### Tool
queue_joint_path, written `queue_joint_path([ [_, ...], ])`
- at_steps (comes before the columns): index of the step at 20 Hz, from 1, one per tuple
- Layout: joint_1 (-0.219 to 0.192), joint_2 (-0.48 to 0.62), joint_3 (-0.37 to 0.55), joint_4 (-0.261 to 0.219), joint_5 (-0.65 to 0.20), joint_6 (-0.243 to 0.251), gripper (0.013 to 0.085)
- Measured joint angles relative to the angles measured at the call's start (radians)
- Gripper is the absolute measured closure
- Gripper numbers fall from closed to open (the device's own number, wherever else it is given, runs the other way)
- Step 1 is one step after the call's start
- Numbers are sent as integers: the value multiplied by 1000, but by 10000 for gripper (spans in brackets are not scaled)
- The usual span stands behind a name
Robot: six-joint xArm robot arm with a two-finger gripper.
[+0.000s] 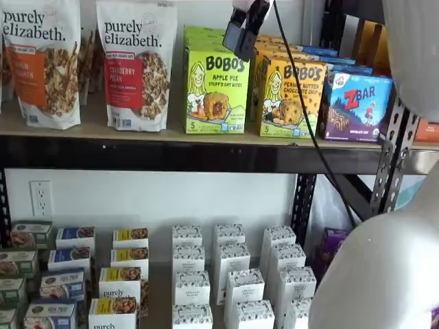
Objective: Pick the green box on the top shelf, the fourth from the left
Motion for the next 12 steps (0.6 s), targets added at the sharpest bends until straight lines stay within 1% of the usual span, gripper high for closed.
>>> queue_joint_path([
  [2, 13, -3, 7, -35, -18, 3, 130],
  [3, 16, -4, 12, -45, -25, 2, 130],
  [12, 13, 0, 34, -58, -45, -10, 130],
])
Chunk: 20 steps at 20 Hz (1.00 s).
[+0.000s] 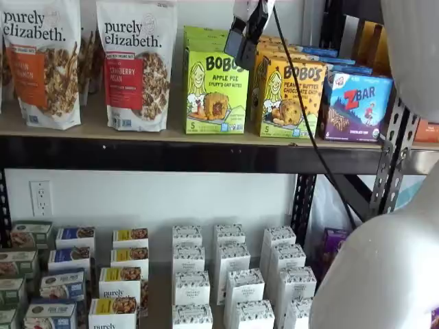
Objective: Pick the green box on the top shelf, the fourth from the left
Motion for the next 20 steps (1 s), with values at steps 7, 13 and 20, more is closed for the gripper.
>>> queue_joint_path([
  [7, 0, -12, 35, -11, -12, -8, 130],
  [13, -8, -22, 56, 11, -44, -16, 130],
  [20, -6, -26, 60, 41, -114, -9, 130],
])
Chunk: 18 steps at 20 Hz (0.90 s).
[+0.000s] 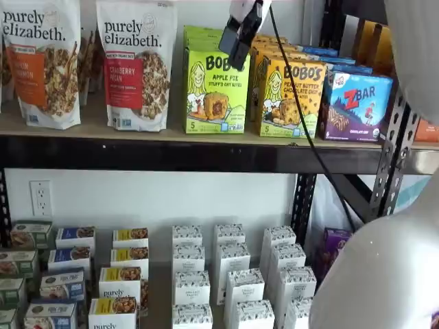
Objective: Pick the green box on the top shelf, the fourth from the left
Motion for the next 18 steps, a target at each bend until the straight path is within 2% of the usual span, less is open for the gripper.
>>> queue_joint_path([
  [7, 8, 18, -23, 11, -52, 12, 130],
  [18, 3, 47, -45, 2, -123, 5, 130],
])
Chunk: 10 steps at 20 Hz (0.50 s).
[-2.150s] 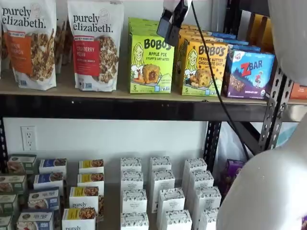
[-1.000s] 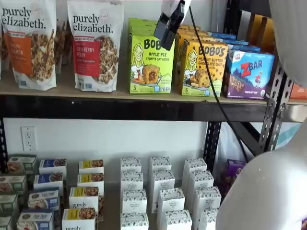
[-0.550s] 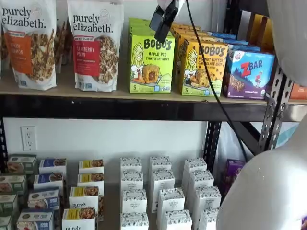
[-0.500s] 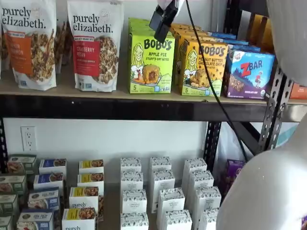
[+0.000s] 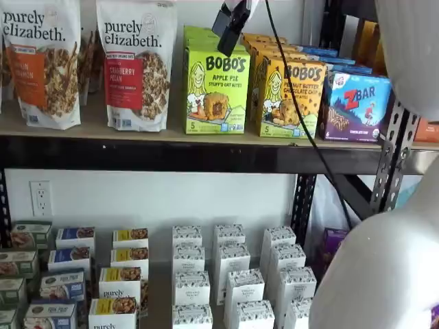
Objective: Pick the green box on the top shelf, the fourth from the left
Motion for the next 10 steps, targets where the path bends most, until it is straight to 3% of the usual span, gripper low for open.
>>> queue_joint_path([
  [10, -16, 54, -57, -19, 9, -17, 130],
])
